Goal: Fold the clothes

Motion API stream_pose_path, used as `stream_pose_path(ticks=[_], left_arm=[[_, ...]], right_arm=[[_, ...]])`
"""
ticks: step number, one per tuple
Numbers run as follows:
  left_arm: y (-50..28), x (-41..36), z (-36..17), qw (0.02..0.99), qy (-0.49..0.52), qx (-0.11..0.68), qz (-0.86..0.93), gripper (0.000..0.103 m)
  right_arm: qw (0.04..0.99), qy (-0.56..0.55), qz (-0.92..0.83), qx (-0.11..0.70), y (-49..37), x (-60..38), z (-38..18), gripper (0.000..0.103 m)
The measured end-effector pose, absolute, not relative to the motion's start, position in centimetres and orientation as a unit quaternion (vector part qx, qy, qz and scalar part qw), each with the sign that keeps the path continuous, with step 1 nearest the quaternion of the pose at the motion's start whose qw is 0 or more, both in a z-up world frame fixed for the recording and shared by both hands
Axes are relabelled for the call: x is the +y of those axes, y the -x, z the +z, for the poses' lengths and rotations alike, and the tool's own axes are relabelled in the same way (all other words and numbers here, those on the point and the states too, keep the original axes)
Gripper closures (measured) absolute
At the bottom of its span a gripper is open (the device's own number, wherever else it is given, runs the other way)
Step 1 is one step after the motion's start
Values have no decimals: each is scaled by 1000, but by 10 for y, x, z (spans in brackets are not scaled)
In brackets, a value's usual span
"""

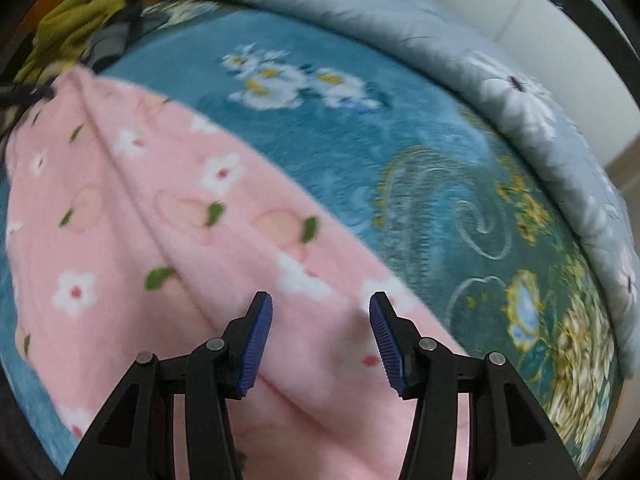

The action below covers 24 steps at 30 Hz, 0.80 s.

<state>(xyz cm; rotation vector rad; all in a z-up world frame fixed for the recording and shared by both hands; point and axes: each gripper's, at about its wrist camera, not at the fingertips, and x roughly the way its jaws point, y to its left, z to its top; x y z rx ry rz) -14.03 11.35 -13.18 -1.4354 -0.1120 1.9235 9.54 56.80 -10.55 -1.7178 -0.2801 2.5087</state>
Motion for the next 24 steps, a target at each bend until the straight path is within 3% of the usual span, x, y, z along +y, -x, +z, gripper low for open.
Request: stream_pose_path(ticks=[3,4,6,7,8,10,13,20,24], left_arm=[[143,117,-135,370,558,-41,742,25],[143,118,-136,372,557,-42,741,25],[139,116,-136,375,551,-49,744,26],[138,113,-134,377,546,-53,746,30],[136,110,-132,378,543,-56,748,33],[133,106,-130,386,535,-65,749,55],[130,106,-127,390,530,-70,750,66],[130,104,-81,411,464,-97,779,68],[134,118,-83,402,472,-82,781,69]], right_arm=[[52,573,809,-117,-94,559,-111,51],[55,576,807,-119,-94,557,-111,56],[59,581,805,-108,-94,557,-111,78],[60,583,804,-104,-95,555,-111,96],[60,586,801,-106,-97,550,-112,99],[59,588,798,-120,-99,539,-115,102],[68,585,797,-129,-101,530,-113,103],[159,509,838,-112,-94,567,-47,103],[127,508,849,-75,-87,578,-43,103]])
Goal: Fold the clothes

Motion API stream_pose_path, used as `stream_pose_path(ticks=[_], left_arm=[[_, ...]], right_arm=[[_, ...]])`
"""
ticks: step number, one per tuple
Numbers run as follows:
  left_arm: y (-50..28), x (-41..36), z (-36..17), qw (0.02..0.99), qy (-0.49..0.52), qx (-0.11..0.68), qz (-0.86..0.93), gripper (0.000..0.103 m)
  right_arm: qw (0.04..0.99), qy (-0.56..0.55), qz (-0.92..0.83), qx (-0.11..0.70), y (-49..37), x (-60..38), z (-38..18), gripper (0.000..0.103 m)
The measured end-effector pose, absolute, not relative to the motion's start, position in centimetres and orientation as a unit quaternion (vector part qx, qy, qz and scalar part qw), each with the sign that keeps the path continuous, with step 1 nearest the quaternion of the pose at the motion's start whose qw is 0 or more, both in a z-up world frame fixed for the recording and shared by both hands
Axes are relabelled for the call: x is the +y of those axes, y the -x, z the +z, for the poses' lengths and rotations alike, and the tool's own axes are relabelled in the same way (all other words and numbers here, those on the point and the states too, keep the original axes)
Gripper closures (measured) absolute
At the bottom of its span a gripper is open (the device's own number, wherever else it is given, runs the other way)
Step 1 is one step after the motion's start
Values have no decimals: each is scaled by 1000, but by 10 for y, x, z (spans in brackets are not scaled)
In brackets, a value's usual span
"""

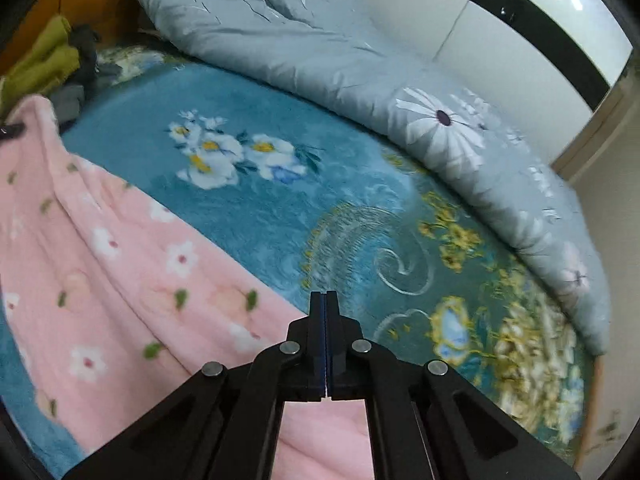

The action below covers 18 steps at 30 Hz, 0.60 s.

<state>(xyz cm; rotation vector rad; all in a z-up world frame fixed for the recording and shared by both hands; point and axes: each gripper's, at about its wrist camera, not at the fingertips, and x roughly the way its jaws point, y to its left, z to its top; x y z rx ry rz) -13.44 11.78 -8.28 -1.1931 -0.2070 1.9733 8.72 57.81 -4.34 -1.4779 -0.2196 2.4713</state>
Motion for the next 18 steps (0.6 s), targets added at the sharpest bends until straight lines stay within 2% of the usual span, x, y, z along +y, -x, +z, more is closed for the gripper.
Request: stream_pose_path(ticks=[3,4,5,8,10,13,15,17,18], left_arm=[[134,116,-96,393,486,-81,776,68],[134,113,-99,391,491,-85,774,68],[134,110,-102,389,494,-88,773,68],[131,103,-106,385,502,-91,769,68],[128,101,-108,384,503,-89,770,68],[126,105,-109,385,502,-87,769,68],[125,106,-110,385,503,-84,769,68],[125,107,-110,385,503,-84,769,68],[125,108,-111,386,503,-84,769,68]], right_arm=[[70,533,838,-92,-87,564,-65,98],[61,540,834,-99,-87,561,-72,91],[53,547,829,-105,-88,558,-79,79],[30,562,819,-108,-86,555,-94,67],[19,569,813,-118,-84,553,-103,62],[18,583,804,-118,-82,552,-115,62],[20,585,803,-113,-83,550,-116,67],[16,583,806,-104,-85,547,-116,93],[16,582,806,-107,-87,544,-117,97]])
